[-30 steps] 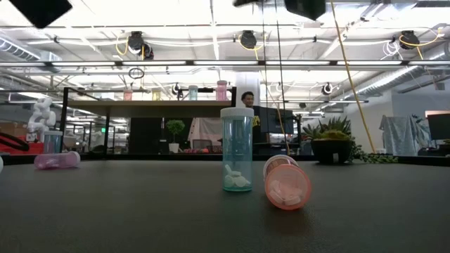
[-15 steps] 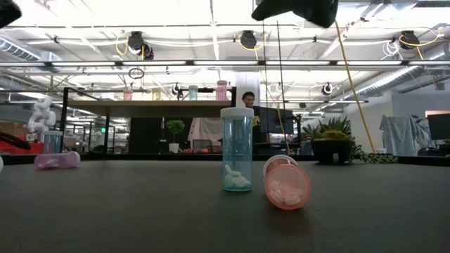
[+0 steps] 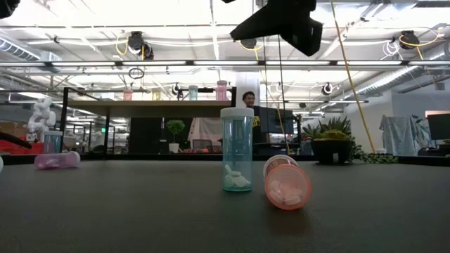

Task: Pick and place medicine bottles onto shelf by color
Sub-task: Adjust the yellow pill bottle on the table

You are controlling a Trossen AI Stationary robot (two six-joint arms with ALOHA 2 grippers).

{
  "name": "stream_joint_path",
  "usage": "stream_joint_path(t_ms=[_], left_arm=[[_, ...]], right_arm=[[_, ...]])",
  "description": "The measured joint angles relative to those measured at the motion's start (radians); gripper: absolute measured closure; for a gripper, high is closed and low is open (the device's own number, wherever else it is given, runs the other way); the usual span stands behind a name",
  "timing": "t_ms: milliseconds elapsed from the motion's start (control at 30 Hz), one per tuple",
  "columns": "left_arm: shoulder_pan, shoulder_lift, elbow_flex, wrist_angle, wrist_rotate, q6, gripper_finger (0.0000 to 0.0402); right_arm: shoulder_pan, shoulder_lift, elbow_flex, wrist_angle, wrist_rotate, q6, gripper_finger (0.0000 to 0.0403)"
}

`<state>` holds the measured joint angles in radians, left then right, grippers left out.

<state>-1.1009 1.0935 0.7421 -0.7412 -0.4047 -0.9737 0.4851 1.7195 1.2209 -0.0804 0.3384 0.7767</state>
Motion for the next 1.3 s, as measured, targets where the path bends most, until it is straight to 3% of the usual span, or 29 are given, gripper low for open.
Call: stream_joint_path(t_ms=[233,733,1133,1300], left_arm=[[-0.069,0.0,-0.068,0.09,-0.042,-0.082,0.0143],[-0.142,0.006,-0.106,0.147,-0.053,-0.024,0.0128],[-0.179,0.144,-0.106,0.197,-0.11,-0.019,0.0123],[-0.18,0.18,-0.106,0.174,-0.163,-0.09,0.0123]], right_arm=[[0.011,0.0,-0.02,0.002,-0.012,0.026,0.0227],[0.013,0.0,-0.02,0.002,-0.029,0.097,0.0227],[0.014,0.0,-0.019,0.006,-0.02,0.179,0.0227],[0.014,0.0,-0.019,0.041,-0.019,0.179,0.0227]])
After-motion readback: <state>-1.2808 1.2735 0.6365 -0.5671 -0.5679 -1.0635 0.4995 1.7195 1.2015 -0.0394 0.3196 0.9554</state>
